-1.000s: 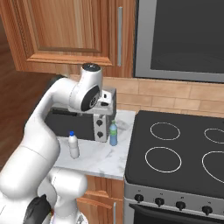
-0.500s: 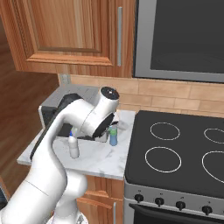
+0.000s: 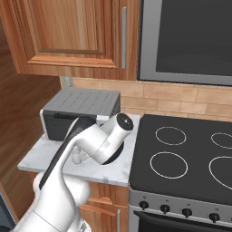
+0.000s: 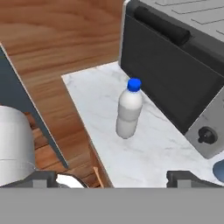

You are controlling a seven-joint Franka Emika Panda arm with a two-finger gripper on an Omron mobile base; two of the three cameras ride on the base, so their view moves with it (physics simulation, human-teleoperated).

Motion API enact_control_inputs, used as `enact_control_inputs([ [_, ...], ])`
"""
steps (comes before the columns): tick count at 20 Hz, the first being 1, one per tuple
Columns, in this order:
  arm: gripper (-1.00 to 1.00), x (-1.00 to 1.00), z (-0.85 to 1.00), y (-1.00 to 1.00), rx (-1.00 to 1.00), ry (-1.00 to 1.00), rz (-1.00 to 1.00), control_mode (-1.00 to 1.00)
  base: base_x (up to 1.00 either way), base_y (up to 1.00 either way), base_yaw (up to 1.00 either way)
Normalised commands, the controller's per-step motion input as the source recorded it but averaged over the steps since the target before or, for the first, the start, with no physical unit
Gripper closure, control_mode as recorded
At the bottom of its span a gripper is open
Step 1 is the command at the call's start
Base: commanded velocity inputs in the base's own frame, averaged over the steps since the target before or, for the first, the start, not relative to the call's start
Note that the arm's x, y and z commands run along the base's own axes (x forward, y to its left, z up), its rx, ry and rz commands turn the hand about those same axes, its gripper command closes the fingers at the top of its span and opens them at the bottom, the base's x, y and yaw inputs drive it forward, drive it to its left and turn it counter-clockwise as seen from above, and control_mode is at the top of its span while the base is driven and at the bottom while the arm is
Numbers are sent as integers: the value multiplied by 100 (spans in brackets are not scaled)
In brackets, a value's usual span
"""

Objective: Take the bottled waters from the counter and place them in the freezer to freeze. Close the freezer door after placing the bottles.

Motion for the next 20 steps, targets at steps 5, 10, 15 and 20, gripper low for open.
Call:
enact_control_inputs([
  [5, -100, 0, -12, 2, 15, -38, 26, -100, 0, 0, 0],
  [10, -100, 7, -9, 6, 10, -23, 20, -100, 0, 0, 0],
  [15, -100, 37, -4, 20, 1, -3, 18, -100, 0, 0, 0],
  [20, -100, 28, -4, 28, 3, 0, 13, -100, 0, 0, 0],
])
